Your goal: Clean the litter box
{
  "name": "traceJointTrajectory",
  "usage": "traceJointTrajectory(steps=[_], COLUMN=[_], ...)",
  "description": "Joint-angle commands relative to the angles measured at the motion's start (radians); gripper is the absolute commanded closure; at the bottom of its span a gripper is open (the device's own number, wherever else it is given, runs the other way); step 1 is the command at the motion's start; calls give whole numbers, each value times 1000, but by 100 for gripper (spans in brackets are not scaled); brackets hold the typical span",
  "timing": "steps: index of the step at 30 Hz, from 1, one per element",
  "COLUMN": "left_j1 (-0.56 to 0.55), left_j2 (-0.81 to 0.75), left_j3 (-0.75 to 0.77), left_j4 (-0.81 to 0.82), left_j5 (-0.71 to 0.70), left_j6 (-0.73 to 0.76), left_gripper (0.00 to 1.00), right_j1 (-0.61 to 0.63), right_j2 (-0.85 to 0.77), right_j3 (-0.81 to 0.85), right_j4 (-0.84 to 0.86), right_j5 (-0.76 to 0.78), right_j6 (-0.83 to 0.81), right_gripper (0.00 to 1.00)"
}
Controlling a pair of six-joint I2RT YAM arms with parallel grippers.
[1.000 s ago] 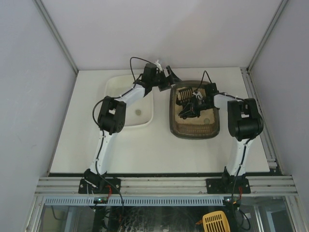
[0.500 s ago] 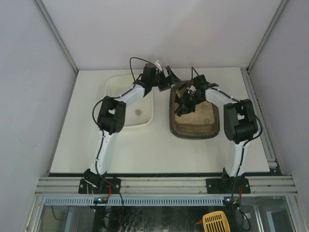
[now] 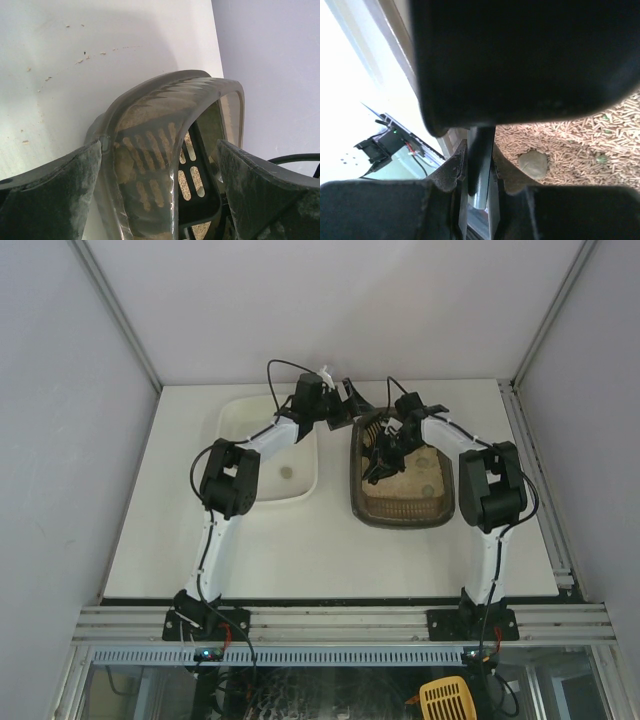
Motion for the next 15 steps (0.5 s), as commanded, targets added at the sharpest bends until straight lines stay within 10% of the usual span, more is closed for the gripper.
traceJointTrajectory(steps=[1, 15], left_j1=[-39, -39], left_j2=[-76, -67], left_j3=[-31, -27], left_j4=[-13, 3], left_j5=[75, 91], left_j6=[-29, -61], left_gripper=[0, 0], right_j1=[30, -112], right_j2=[12, -7], right_j3=[-33, -403], right_j4=[104, 992], right_j5=[-44, -556], right_j6=[-130, 304], right_gripper=[100, 100])
